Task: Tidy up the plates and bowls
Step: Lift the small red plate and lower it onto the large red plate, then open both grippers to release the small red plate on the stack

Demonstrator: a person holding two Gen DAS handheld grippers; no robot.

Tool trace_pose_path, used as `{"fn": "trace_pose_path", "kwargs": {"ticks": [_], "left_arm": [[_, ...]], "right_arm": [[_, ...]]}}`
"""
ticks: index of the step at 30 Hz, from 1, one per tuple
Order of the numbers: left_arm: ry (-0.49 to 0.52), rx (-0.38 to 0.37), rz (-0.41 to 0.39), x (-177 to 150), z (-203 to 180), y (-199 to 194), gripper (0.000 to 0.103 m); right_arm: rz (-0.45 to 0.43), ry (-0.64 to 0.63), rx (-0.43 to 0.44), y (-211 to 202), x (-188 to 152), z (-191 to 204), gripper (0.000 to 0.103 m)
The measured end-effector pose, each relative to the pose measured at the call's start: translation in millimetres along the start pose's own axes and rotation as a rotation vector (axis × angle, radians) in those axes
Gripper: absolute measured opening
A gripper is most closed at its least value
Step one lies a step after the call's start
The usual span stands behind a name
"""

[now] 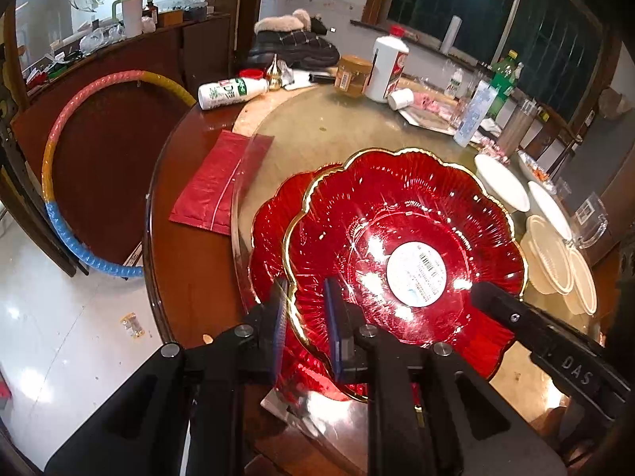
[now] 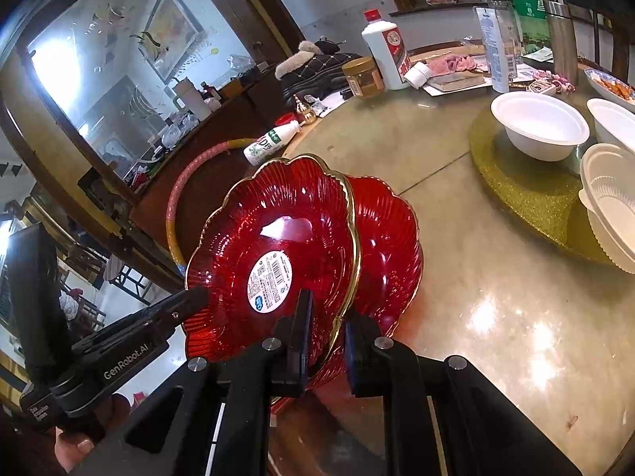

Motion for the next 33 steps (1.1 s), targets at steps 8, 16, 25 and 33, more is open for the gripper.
{"fn": "trace_pose_path", "kwargs": {"ticks": [8,16,25,33], "left_arm": [[-0.004,0.019,0.042,0.1,-5.3,24.1,0.015],[-0.001,0.049,0.04,2.0,0.4,26.7,0.015],[0.005,0.064,0.056,0.8,0.9,33.2,0.015],[0.002,0.057,0.069,0.2,0.9,33.0,0.015]], "right_arm": [[0.047,0.031,-0.026,20.2,-0.3,-17.1,0.014],[0.066,-0.004,-0.044,29.7,0.5,-10.3,0.014],[0.097,-0.015,-0.053,37.3,-0.1,-10.9,0.017],[0.116,-0.02,-0.074,37.4,0.9,-10.0,0.018]]}}
Point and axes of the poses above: each gripper's, at about its wrist camera, not at the fingertips, and y roughly the way its jaws point, z to its left, x to its top, the point moved 5 cm from there along y, roughly the way its jaws point, and after that the axes turned 13 degrees about -y, right-handed, at the moved point
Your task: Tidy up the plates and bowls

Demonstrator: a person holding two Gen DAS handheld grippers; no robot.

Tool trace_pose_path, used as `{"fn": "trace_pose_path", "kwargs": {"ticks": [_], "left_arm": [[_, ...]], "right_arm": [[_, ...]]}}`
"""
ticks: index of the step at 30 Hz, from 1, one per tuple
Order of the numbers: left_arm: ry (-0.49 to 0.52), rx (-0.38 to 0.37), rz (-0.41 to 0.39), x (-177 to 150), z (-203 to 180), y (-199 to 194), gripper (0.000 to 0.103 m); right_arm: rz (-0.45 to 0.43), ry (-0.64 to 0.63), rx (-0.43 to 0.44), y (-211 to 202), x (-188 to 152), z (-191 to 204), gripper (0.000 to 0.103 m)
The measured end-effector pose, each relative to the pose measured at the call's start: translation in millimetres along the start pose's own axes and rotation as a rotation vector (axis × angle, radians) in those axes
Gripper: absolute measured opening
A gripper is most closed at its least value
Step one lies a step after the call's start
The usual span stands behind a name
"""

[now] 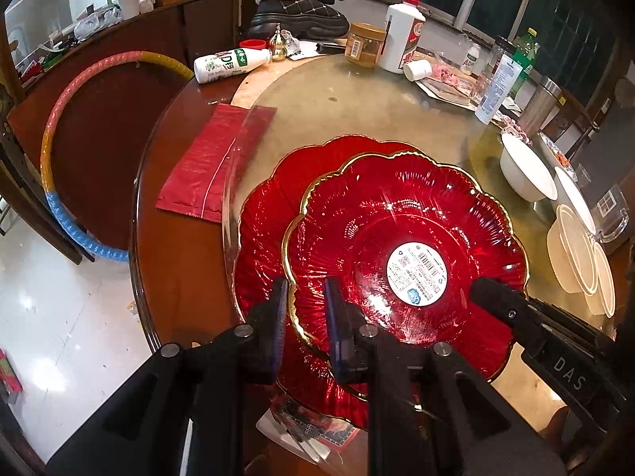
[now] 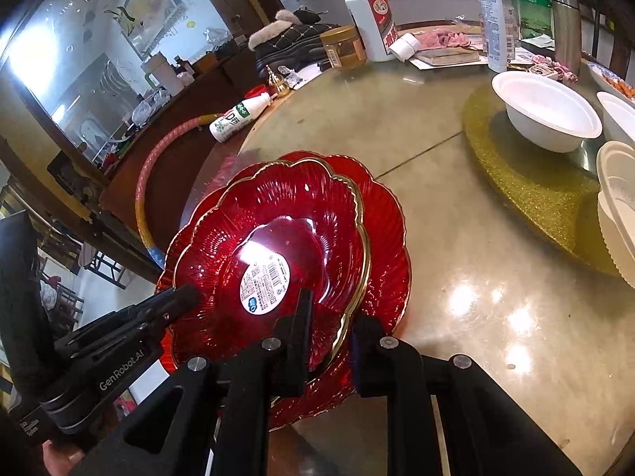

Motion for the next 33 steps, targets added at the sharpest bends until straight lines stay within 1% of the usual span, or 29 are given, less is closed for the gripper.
{"fn": "trace_pose_path", "kwargs": {"ticks": [7,9,10,11,12,13,14,15,16,17,18,21,23,27,28,29,31,33], "left_arm": [[0.0,0.0,0.007,-0.6,1.4,-1.2,0.015],[-0.004,0.0,0.009,-0.9,1.7,-1.3,0.016],[-0.004,-0.001,0.011,-1.2,1.5,-0.6,0.017],[-0.007,-0.007,0.018,-1.8,1.8,-0.8,0.017],[-0.011,-0.012,0.025,-2.5,1.6,-1.0,0.017],[-0.014,-0.018,0.033,-3.1,1.1,-1.4,0.02],[-0.016,-0.025,0.039,-3.4,-0.4,-1.7,0.025],[-0.019,-0.042,0.043,-3.7,-2.2,-3.9,0.031],[-0.017,-0.045,0.037,-3.5,-4.1,-7.0,0.048],[-0.018,-0.035,0.022,-2.3,-4.7,-9.9,0.053],[-0.02,-0.028,0.007,-0.9,-5.1,-13.2,0.054],[-0.033,-0.045,-0.013,1.5,-5.5,-24.2,0.061],[-0.037,-0.048,-0.033,4.1,-4.9,-29.9,0.062],[-0.057,-0.072,-0.066,7.5,-7.5,-40.2,0.063],[-0.062,-0.084,-0.082,8.1,-9.7,-44.4,0.066],[-0.066,-0.093,-0.097,8.9,-11.6,-48.4,0.072],[-0.071,-0.126,-0.151,9.6,-18.4,-61.0,0.074],[-0.061,-0.163,-0.211,8.3,-29.9,-74.6,0.079]], "right_arm": [[0.019,-0.014,-0.011,1.4,0.1,3.4,0.019],[0.025,-0.017,-0.011,1.0,0.4,4.3,0.021],[0.031,-0.02,-0.011,0.9,0.6,5.6,0.024],[0.034,-0.025,-0.008,0.5,1.2,7.8,0.031],[0.035,-0.032,-0.006,-0.1,1.4,10.0,0.035],[0.034,-0.041,-0.012,-0.8,1.7,12.2,0.041],[0.036,-0.052,-0.024,-1.5,1.9,14.1,0.045],[0.037,-0.066,-0.035,-2.9,1.5,16.4,0.048],[0.035,-0.076,-0.051,-4.9,1.3,17.9,0.056],[0.029,-0.079,-0.067,-7.2,1.2,18.1,0.061],[0.026,-0.083,-0.077,-8.9,1.2,18.3,0.062],[0.009,-0.078,-0.071,-17.0,0.5,17.0,0.065],[-0.011,-0.075,-0.073,-23.9,0.3,15.1,0.07],[-0.053,-0.038,-0.049,-39.3,-0.7,6.3,0.072],[-0.071,-0.024,-0.038,-44.6,-0.9,2.8,0.074],[-0.091,-0.009,-0.026,-49.9,-1.5,-0.8,0.076],[-0.137,0.031,0.008,-64.6,-5.1,-12.6,0.079],[-0.192,0.089,0.037,-81.7,-9.6,-30.3,0.081]]}}
Point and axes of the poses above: each gripper's, at about its wrist camera, not at the fingertips, and y roughly the way its jaws point, z to its left, x to its top, the point moved 5 cm from there along y, roughly the way its jaws point, and after that the axes turned 13 degrees about -y, right-handed, at the moved point
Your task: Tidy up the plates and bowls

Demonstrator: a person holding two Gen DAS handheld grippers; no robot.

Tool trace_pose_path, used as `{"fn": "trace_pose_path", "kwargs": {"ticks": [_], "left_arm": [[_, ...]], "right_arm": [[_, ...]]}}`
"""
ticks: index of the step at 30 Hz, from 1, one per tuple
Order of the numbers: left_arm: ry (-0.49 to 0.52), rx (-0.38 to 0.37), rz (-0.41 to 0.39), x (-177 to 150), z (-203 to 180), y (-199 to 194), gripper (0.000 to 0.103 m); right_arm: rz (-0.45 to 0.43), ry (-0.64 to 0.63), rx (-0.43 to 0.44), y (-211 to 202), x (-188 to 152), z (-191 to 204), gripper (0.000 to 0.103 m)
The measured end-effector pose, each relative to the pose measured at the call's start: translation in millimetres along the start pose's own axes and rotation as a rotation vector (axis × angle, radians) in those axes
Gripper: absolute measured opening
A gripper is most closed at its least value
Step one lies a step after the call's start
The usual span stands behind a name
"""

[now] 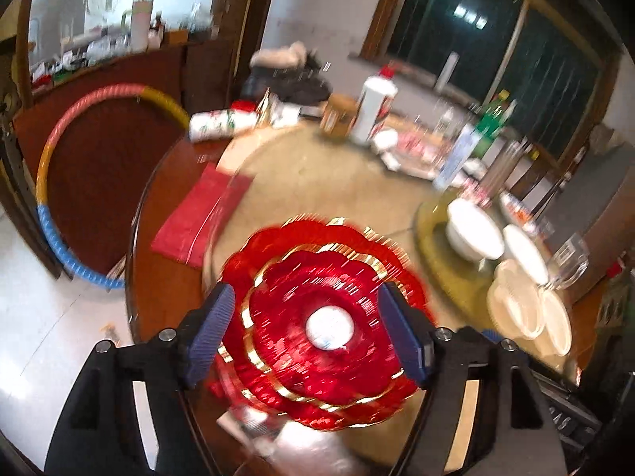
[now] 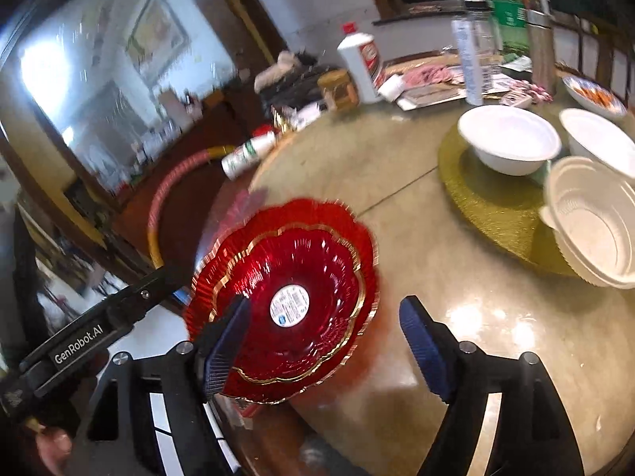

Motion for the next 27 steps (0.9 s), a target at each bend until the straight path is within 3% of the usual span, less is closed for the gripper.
{"fn": "trace_pose_path", "kwargs": {"ticks": [1,4,6,11,15,20,24,27], "left_arm": [[0.01,-0.019,-0.016,-0.3,-7.5,-3.3,0.084],[0.069,-0.094,-0.017,-8.8,-41.4,-5.3,0.085],[0.106,-0.129,0.021,-20.6,-67.2,0.7,0.085],[0.204,-0.22,0.182,-60.5,-144.2,33.2,0.085],[0.226,-0.208,0.274,-81.7,-186.2,72.2,0.085],[0.181,-0.158,0.37,-97.5,-210.7,116.4,0.085],[0.198,-0.125,0.367,-106.2,-226.0,131.1,0.085],[0.208,-0.112,0.36,-108.5,-233.3,138.2,0.085]], "right_arm": [[-0.023,0.029,0.007,-8.6,-0.4,-8.4,0.082],[-0.082,0.196,0.048,-40.1,-9.9,-52.7,0.086],[-0.109,0.316,0.052,-58.2,-20.0,-86.1,0.086],[-0.114,0.48,-0.046,-83.7,-40.0,-159.6,0.088],[-0.108,0.562,-0.07,-84.9,-47.4,-201.0,0.088],[-0.078,0.619,-0.068,-64.4,-46.0,-233.9,0.087],[-0.09,0.634,-0.105,-60.4,-45.5,-245.1,0.083],[-0.077,0.637,-0.126,-56.7,-46.5,-252.4,0.074]]}}
Point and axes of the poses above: each gripper's, at about its wrist camera, not at the fingertips, and y roughly the way its jaws point, z to its left, x to its top, the point moved 5 cm from there along y, roughly the way its jaws point, and after that the axes turned 13 degrees about -y, right-handed, at the moved point
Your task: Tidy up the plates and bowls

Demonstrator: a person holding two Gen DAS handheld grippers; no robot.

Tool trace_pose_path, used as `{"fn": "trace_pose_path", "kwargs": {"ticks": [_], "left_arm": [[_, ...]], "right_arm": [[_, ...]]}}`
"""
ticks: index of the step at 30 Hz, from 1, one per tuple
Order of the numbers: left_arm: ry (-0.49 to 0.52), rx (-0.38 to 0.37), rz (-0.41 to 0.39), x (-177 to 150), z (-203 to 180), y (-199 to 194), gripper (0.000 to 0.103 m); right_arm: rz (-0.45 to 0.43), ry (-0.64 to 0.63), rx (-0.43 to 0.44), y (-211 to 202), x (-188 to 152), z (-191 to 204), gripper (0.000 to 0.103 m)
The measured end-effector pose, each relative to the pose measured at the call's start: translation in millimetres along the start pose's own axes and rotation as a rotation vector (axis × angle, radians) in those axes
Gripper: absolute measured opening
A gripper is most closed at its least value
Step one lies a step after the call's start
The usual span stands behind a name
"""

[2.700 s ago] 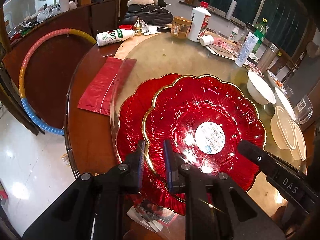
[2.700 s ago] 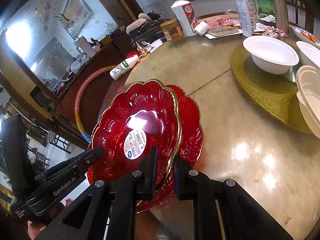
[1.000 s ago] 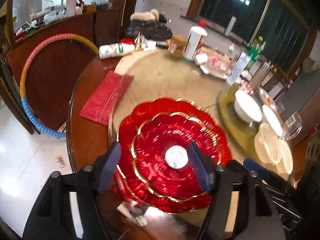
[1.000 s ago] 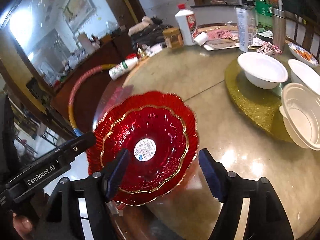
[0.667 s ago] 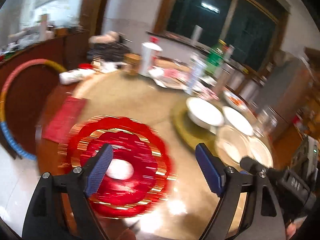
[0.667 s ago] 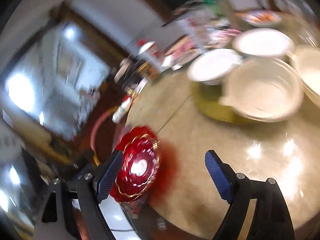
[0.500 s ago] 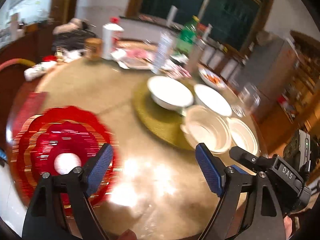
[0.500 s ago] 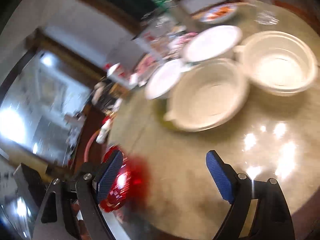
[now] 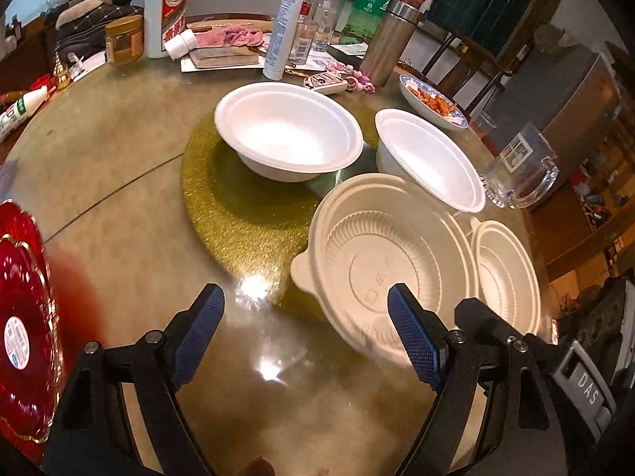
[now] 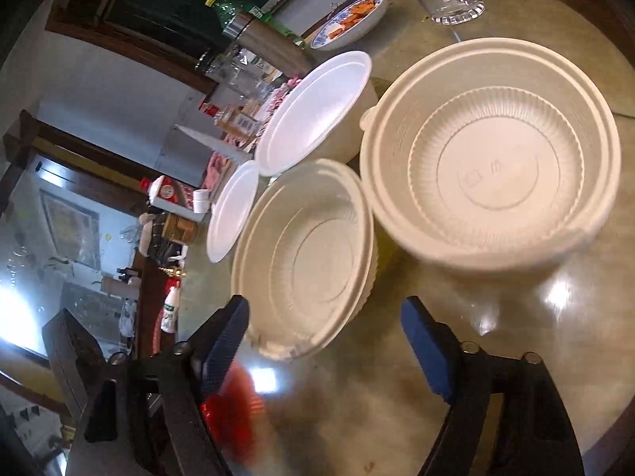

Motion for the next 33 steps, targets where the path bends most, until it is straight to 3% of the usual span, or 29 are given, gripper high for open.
{"fn": "trace_pose_path", "kwargs": {"ticks": [6,7,8,9,10,11,21,33], "left_arm": [[-0.013,0.026,-0.01,-0.4,1.5,14.5,0.085],[-0.01,0.033,-0.01,-1.7,1.4,17.1,0.081],[0.0,0.047,-0.013,-1.8,2.0,18.5,0.053],[0.034,0.078,-0.014,-4.3,2.1,20.0,0.037],[0.059,0.088,-0.011,-7.2,1.4,19.8,0.027],[0.068,0.103,-0.017,-8.5,2.6,18.5,0.027],[0.065,0.103,-0.098,-27.1,37.3,-27.5,0.028],[0.078,0.112,-0.127,-45.3,60.5,-53.0,0.028]], "right_arm": [[0.006,-0.024,-0.046,9.7,2.1,0.3,0.045],[0.011,-0.028,-0.05,11.6,1.0,0.3,0.033],[0.016,-0.033,-0.055,11.8,-0.1,0.4,0.022],[0.01,-0.046,-0.046,11.0,-1.8,3.5,0.019],[0.005,-0.068,-0.042,8.6,-3.8,8.9,0.017],[0.003,-0.091,-0.065,5.3,-6.0,12.8,0.011],[-0.019,-0.183,-0.034,-13.2,-40.7,49.6,0.011],[-0.032,-0.249,-0.061,-25.3,-79.7,71.3,0.012]]}}
Point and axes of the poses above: each gripper's, at about its wrist camera, not at the fingertips, and y roughly the way its jaws point, z to its left, x to its top, the point moved 5 cm from there along y, roughly the way its jaws point, and after that the axes turned 13 degrees about -y, right-handed, at the moved point
